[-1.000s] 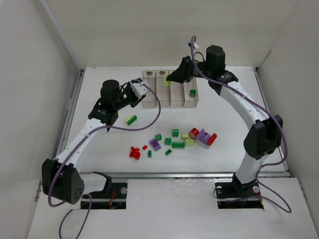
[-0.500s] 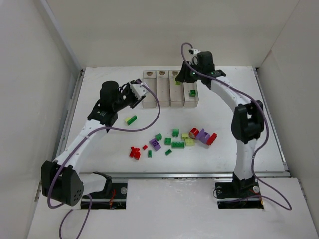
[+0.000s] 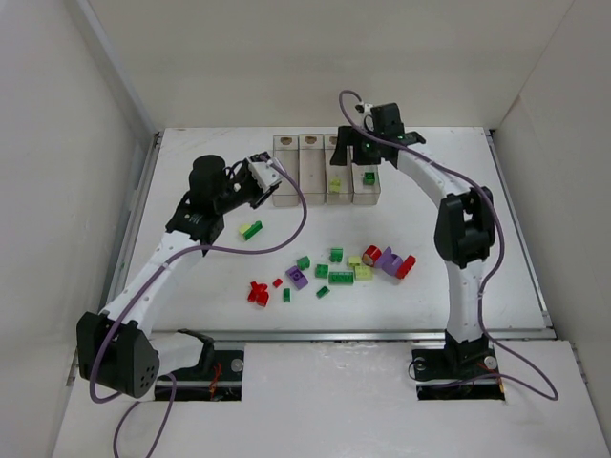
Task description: Sort the legos into containers by color
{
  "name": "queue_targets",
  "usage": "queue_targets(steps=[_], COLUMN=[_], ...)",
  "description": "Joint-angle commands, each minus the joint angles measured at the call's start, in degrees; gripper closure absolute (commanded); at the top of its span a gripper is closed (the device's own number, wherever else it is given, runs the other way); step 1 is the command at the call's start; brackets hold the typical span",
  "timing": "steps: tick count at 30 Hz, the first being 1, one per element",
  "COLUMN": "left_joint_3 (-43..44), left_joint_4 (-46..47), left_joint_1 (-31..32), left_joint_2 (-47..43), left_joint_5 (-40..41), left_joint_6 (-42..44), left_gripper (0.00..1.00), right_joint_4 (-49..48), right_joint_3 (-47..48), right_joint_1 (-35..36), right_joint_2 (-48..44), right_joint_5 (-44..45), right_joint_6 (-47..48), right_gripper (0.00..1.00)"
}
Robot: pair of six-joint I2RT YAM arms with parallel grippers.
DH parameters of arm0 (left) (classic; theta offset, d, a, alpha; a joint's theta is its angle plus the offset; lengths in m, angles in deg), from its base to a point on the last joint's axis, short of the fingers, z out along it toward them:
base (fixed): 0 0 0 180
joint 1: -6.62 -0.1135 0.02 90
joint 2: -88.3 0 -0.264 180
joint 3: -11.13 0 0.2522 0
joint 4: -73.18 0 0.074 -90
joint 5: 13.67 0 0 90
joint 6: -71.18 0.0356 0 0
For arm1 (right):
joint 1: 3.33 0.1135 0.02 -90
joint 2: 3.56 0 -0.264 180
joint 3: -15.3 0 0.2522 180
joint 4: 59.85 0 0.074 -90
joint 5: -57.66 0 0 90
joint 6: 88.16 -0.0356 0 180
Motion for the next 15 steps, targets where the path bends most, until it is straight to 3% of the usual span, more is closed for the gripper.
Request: queue_targets(steps=[1,3,7,11,15], left_joint_3=[0.88,1.49,2.02,2.02,2.55], left_joint_4=[1.78,1.25,1.25,2.66,3.18], left_joint_1=[-0.04,-0.04,-0.04,-0.04,-0.04], left_joint_2=[-2.04,-1.52,-1.52,-1.52,-0.99], left_joint_5=[-4.31,-5.72,-7.65,-8.89,-9.42], left_joint_6=[-0.92,-0.92,-1.45,-2.06,-2.59], left_gripper=[1.0,1.0,1.0,1.0,1.0], right_joint_4=[-0.92,-2.94,-17.25,-17.19,-17.19], right_joint_3=[0.94,-1.34,-12.06,-9.45,-7.52], right_joint_1=[0.39,0.39,0.39,5.31,9.35], right_joint_2=[-6.57,-10.18,-20.56,-22.41,-22.95], right_joint_5=[-5.07,-12.25,-26.69,-32.86,-32.25], right_joint_6=[3.19,3.81,-3.91,-5.51,-8.14], right_gripper=[0.07,0.09,0.12,0.13,0.13])
